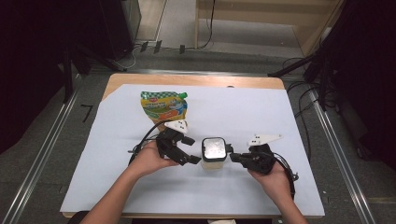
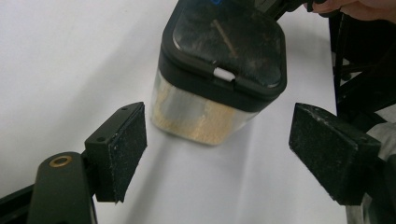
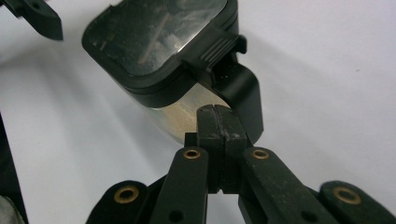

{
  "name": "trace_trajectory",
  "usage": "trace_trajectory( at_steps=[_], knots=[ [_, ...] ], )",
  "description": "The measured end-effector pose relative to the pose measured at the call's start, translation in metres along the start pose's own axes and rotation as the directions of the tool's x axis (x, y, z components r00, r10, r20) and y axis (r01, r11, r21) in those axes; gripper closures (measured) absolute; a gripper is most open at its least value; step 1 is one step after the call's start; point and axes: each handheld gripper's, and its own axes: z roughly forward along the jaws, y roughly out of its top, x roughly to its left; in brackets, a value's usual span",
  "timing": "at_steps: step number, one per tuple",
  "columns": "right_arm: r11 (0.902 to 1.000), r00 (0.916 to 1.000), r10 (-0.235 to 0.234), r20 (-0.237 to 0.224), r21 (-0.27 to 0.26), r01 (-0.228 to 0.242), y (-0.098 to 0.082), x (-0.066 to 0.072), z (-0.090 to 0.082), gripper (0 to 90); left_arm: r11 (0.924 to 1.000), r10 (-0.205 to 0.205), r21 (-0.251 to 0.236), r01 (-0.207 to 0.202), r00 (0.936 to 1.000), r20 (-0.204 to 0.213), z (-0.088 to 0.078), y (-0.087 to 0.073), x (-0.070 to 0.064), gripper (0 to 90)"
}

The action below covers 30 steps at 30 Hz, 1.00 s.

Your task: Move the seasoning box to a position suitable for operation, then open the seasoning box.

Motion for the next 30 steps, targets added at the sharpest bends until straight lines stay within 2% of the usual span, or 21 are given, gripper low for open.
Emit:
trace_trajectory(
  at_steps=[1, 3, 5, 10, 14, 17, 21, 25, 30],
  knots=[
    [1.0, 1.0, 0.005, -0.003, -0.005, -0.005, 0.0, 0.0, -0.003, 90.0, 0.9998, 0.017, 0.007, -0.017, 0.9998, -0.007, 0.002, 0.001, -0.001, 19.9],
    [0.9999, 0.9999, 0.007, 0.013, -0.016, -0.007, 0.001, 0.001, -0.009, 90.0, 0.9994, 0.03, 0.016, -0.03, 0.9995, 0.004, 0.003, 0.004, 0.0, 19.8],
    [0.9998, 0.9993, 0.013, 0.035, -0.013, -0.013, 0.003, -0.002, -0.012, 90.0, 0.9995, 0.031, -0.002, -0.031, 0.9992, 0.027, 0.005, 0.005, 0.002, 20.3],
    [0.9991, 0.9983, 0.04, 0.042, -0.014, -0.039, 0.008, -0.01, -0.009, 90.0, 0.9991, 0.041, -0.002, -0.041, 0.9988, 0.026, 0.011, 0.008, 0.004, 20.3],
    [0.9994, 0.9985, 0.033, 0.044, -0.006, -0.033, 0.011, -0.015, -0.003, 90.0, 0.9984, 0.055, -0.014, -0.055, 0.9974, 0.046, 0.015, 0.009, 0.007, 21.0],
    [0.9993, 0.9988, 0.037, 0.034, -0.004, -0.036, 0.012, -0.02, 0.0, 90.0, 0.9972, 0.073, -0.02, -0.073, 0.9968, 0.033, 0.017, 0.009, 0.004, 20.5],
    [0.9994, 0.9987, 0.035, 0.038, 0.003, -0.035, 0.011, -0.022, 0.003, 90.0, 0.998, 0.061, -0.02, -0.061, 0.9976, 0.032, 0.024, 0.007, 0.003, 17.8],
    [0.9994, 0.9984, 0.035, 0.045, 0.0, -0.035, 0.011, -0.021, 0.003, 90.0, 0.9973, 0.074, -0.003, -0.074, 0.9972, 0.01, 0.03, 0.007, 0.002, 15.9],
    [0.9994, 0.9982, 0.034, 0.05, -0.006, -0.033, 0.01, -0.02, 0.003, 90.0, 0.9983, 0.059, 0.0, -0.059, 0.9983, 0.007, 0.034, 0.007, 0.002, 15.0]
  ],
)
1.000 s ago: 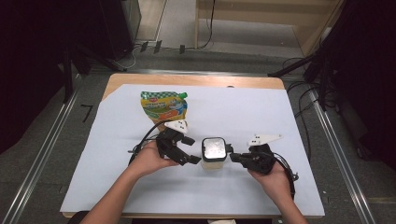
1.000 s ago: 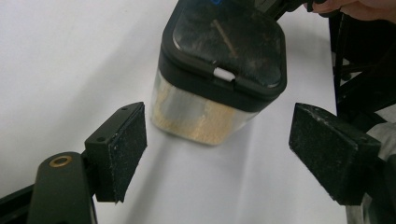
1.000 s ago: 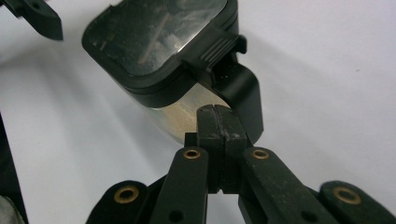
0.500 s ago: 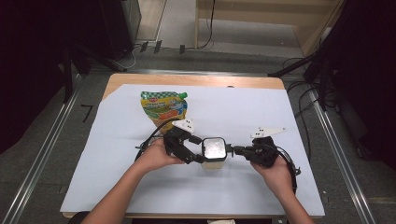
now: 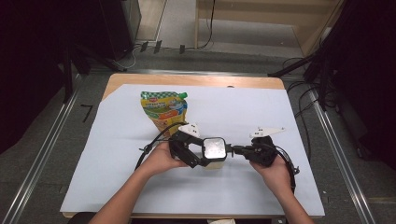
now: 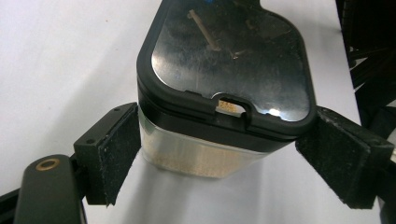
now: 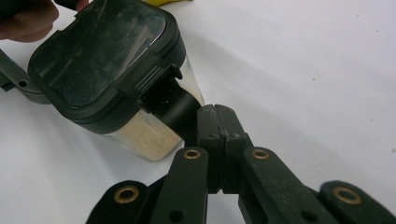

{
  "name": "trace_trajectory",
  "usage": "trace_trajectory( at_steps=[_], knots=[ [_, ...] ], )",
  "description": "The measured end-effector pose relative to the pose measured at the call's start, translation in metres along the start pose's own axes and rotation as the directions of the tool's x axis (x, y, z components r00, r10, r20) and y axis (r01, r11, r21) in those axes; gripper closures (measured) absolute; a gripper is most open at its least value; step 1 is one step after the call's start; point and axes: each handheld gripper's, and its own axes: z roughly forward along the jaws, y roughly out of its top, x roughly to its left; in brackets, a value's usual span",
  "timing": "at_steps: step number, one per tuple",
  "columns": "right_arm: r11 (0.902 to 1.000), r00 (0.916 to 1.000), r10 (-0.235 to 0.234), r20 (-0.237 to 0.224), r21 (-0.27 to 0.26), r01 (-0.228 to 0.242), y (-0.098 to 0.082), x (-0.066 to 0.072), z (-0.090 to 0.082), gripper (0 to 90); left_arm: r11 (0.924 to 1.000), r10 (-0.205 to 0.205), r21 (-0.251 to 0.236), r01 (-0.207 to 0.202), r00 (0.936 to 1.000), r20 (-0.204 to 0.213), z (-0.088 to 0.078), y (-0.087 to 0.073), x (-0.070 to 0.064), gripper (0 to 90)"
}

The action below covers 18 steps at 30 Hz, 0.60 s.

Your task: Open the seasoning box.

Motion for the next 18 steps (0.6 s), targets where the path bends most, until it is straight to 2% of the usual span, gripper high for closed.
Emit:
trace_trajectory(
  at_steps=[9, 14, 18],
  knots=[
    [1.0, 1.0, 0.006, 0.006, -0.003, -0.006, -0.0007, 0.0009, 0.0, 90.0, 0.9999, 0.007, 0.009, -0.007, 0.9998, -0.019, -0.0002, 0.0028, -0.0027, 14.9],
    [1.0, 0.9999, 0.005, 0.012, -0.005, -0.005, -0.0007, 0.002, -0.0002, 90.0, 0.9996, 0.028, 0.005, -0.028, 0.9991, -0.032, -0.0015, 0.0044, -0.0049, 15.2],
    [1.0, 0.9999, 0.007, 0.012, -0.006, -0.007, -0.0008, 0.0023, -0.0002, 90.0, 0.9999, 0.009, -0.013, -0.009, 0.9997, -0.024, -0.0038, 0.0053, -0.0048, 15.2]
  ],
)
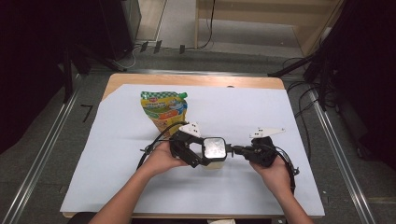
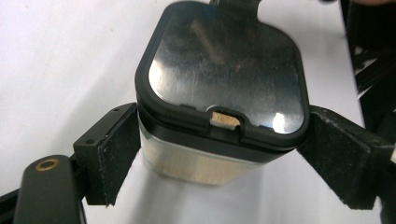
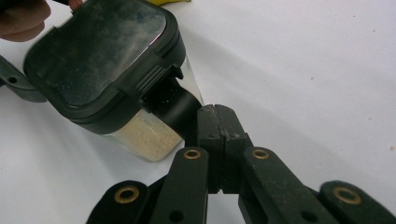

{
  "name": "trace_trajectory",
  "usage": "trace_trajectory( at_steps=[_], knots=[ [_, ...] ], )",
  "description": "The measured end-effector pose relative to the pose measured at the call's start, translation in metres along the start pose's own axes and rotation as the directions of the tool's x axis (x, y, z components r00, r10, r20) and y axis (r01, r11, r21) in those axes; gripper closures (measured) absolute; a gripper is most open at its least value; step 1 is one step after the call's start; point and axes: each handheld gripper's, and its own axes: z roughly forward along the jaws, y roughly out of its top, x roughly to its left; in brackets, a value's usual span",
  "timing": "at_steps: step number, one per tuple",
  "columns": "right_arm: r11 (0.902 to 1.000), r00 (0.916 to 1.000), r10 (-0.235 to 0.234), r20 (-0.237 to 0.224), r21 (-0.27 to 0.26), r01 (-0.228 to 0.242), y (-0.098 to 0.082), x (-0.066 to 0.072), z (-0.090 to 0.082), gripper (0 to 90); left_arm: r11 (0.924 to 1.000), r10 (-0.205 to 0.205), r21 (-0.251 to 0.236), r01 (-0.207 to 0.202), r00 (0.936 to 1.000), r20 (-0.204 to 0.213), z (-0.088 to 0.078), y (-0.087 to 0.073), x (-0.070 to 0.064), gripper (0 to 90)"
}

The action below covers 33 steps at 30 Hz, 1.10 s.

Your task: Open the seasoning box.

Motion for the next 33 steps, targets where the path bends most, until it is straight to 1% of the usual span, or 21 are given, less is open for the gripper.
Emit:
trace_trajectory(
  at_steps=[6, 10, 11, 14, 16, 20, 28, 33],
  knots=[
    [1.0, 1.0, 0.003, 0.001, 0.0, -0.003, 0.0, 0.001, 0.0, 90.0, 1.0, 0.003, 0.007, -0.003, 1.0, -0.002, 0.0, 0.001, 0.0, 15.4],
    [1.0, 1.0, 0.003, 0.003, 0.0, -0.003, 0.0, 0.001, 0.0, 90.0, 1.0, 0.003, -0.008, -0.003, 1.0, -0.005, -0.002, 0.002, -0.002, 15.4],
    [1.0, 1.0, 0.003, 0.003, 0.0, -0.003, 0.0, 0.001, 0.0, 90.0, 0.9999, 0.008, -0.008, -0.008, 1.0, -0.005, -0.003, 0.003, -0.001, 15.4],
    [1.0, 1.0, 0.004, 0.005, 0.001, -0.004, 0.0, 0.001, 0.0, 90.0, 1.0, 0.004, -0.005, -0.004, 1.0, -0.009, -0.004, 0.005, -0.003, 15.3],
    [1.0, 1.0, 0.004, 0.005, 0.001, -0.004, 0.0, 0.001, 0.0, 90.0, 1.0, -0.002, -0.005, 0.002, 1.0, -0.005, -0.004, 0.005, -0.002, 15.2],
    [1.0, 1.0, 0.005, 0.007, 0.001, -0.005, -0.001, 0.001, 0.0, 90.0, 1.0, -0.002, 0.002, 0.002, 1.0, -0.005, -0.004, 0.007, -0.003, 15.0],
    [1.0, 1.0, 0.004, 0.009, 0.002, -0.004, -0.001, 0.002, -0.001, 90.0, 0.9998, 0.006, -0.016, -0.007, 0.9999, -0.016, -0.007, 0.011, -0.006, 14.5],
    [1.0, 0.9999, 0.003, 0.01, 0.002, -0.003, -0.001, 0.002, -0.001, 90.0, 1.0, 0.008, -0.003, -0.008, 0.9997, -0.021, -0.008, 0.014, -0.007, 14.5]
  ],
)
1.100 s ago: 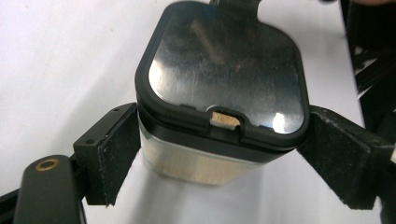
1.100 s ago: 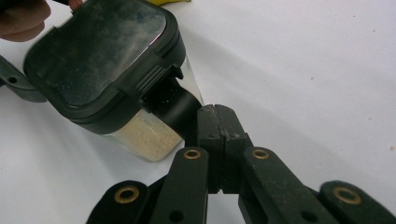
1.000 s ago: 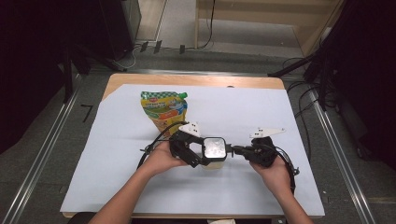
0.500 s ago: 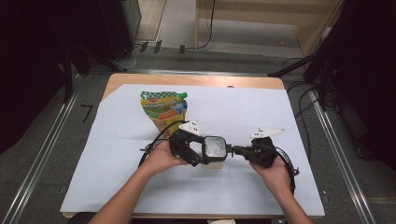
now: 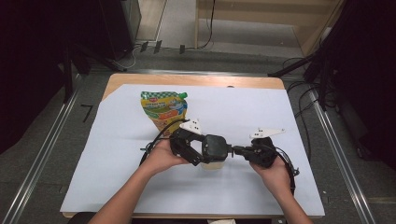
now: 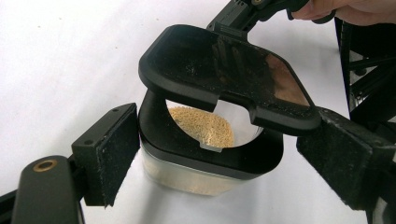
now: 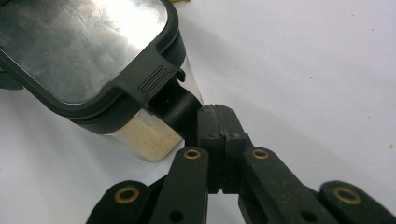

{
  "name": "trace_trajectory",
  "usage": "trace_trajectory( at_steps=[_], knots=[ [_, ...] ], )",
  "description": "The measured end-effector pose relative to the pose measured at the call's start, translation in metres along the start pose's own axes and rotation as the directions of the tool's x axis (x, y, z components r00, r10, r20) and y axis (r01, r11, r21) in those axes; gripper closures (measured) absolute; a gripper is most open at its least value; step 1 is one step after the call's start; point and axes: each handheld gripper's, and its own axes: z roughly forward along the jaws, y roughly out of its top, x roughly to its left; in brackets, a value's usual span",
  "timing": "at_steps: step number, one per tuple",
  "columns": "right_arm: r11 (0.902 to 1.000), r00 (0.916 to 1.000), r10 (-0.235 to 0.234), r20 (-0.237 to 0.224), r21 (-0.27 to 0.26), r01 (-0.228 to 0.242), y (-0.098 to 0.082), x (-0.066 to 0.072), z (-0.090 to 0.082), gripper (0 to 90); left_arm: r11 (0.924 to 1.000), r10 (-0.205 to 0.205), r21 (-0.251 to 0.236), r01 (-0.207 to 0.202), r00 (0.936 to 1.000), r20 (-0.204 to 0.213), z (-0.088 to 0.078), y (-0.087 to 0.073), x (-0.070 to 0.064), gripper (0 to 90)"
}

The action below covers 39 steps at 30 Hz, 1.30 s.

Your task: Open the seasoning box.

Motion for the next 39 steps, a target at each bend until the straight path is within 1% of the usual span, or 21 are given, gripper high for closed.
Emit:
trace_trajectory(
  at_steps=[6, 8, 10, 12, 16, 21, 23, 24, 25, 26, 27, 28, 29, 30, 31, 34, 35, 38, 39],
  knots=[
    [1.0, 1.0, 0.002, -0.002, 0.0, -0.002, 0.0, 0.0, 0.0, 90.0, 1.0, 0.006, -0.003, -0.006, 1.0, -0.008, -0.001, 0.003, -0.002, 14.5],
    [1.0, 1.0, 0.002, -0.001, 0.0, -0.002, 0.0, 0.0, 0.0, 90.0, 0.9999, 0.01, 0.002, -0.01, 0.9999, -0.012, -0.002, 0.003, -0.002, 14.5],
    [1.0, 1.0, 0.002, -0.001, 0.0, -0.002, 0.0, 0.0, 0.0, 90.0, 1.0, 0.005, 0.007, -0.005, 0.9999, -0.014, -0.002, 0.004, -0.002, 14.3],
    [1.0, 1.0, 0.002, -0.001, 0.0, -0.002, 0.0, 0.0, 0.0, 90.0, 0.9999, 0.013, 0.01, -0.013, 0.9997, -0.021, -0.003, 0.006, -0.004, 14.3],
    [1.0, 1.0, 0.002, -0.001, 0.0, -0.002, 0.0, 0.0, 0.0, 90.0, 0.9999, 0.014, 0.004, -0.014, 0.9996, -0.024, -0.003, 0.007, -0.005, 14.4],
    [1.0, 1.0, 0.001, 0.0, 0.0, -0.001, 0.0, 0.001, 0.0, 90.0, 0.9998, 0.016, 0.007, -0.016, 0.9995, -0.029, -0.004, 0.009, -0.006, 14.4],
    [1.0, 1.0, 0.001, 0.0, 0.0, -0.001, 0.0, 0.001, 0.0, 90.0, 0.9995, 0.03, 0.007, -0.03, 0.999, -0.032, -0.005, 0.011, -0.007, 14.6],
    [1.0, 1.0, 0.002, -0.001, -0.001, -0.002, 0.0, 0.001, 0.0, 90.0, 0.9996, 0.026, -0.012, -0.026, 0.9996, 0.008, -0.007, 0.011, -0.007, 16.7],
    [1.0, 1.0, 0.0, -0.003, -0.001, 0.0, 0.0, 0.001, 0.0, 90.0, 0.9993, 0.015, -0.034, -0.013, 0.9992, 0.038, -0.009, 0.012, -0.007, 25.6],
    [1.0, 1.0, -0.004, -0.002, 0.001, 0.004, 0.0, 0.001, 0.0, 90.0, 0.999, 0.007, -0.045, -0.005, 0.9991, 0.042, -0.009, 0.013, -0.008, 28.1],
    [1.0, 1.0, -0.006, 0.0, 0.001, 0.006, 0.0, 0.001, -0.001, 90.0, 0.9988, 0.003, -0.048, -0.001, 0.9991, 0.042, -0.01, 0.014, -0.009, 28.7],
    [1.0, 1.0, -0.005, 0.0, 0.0, 0.005, 0.0, 0.002, -0.001, 90.0, 0.9989, 0.007, -0.047, -0.005, 0.9986, 0.053, -0.01, 0.015, -0.01, 32.6],
    [1.0, 1.0, -0.005, 0.0, 0.0, 0.005, 0.0, 0.002, -0.001, 90.0, 0.9987, 0.007, -0.051, -0.004, 0.9984, 0.057, -0.01, 0.016, -0.01, 32.6],
    [1.0, 1.0, -0.001, 0.0, 0.002, 0.001, 0.0, 0.002, -0.001, 90.0, 0.9989, 0.009, -0.047, -0.006, 0.9984, 0.056, -0.011, 0.017, -0.011, 33.6],
    [1.0, 1.0, -0.001, 0.0, 0.002, 0.001, 0.0, 0.002, -0.001, 90.0, 0.999, 0.003, -0.045, -0.001, 0.998, 0.063, -0.011, 0.017, -0.012, 35.3],
    [1.0, 1.0, -0.003, 0.0, 0.001, 0.003, 0.0, 0.002, -0.001, 90.0, 0.9997, 0.005, -0.022, -0.003, 0.9979, 0.064, -0.01, 0.019, -0.015, 40.7],
    [1.0, 1.0, -0.003, 0.0, 0.001, 0.003, 0.0, 0.002, -0.001, 90.0, 0.9998, 0.012, -0.018, -0.011, 0.9976, 0.068, -0.01, 0.02, -0.016, 42.1],
    [1.0, 1.0, -0.001, 0.001, 0.002, 0.001, 0.0, 0.002, -0.001, 90.0, 0.9998, 0.02, -0.011, -0.019, 0.9969, 0.076, -0.009, 0.023, -0.019, 46.9],
    [1.0, 1.0, -0.002, 0.001, 0.001, 0.002, 0.0, 0.002, -0.001, 90.0, 0.9998, 0.016, -0.012, -0.015, 0.9971, 0.075, -0.009, 0.024, -0.021, 48.0]
  ],
)
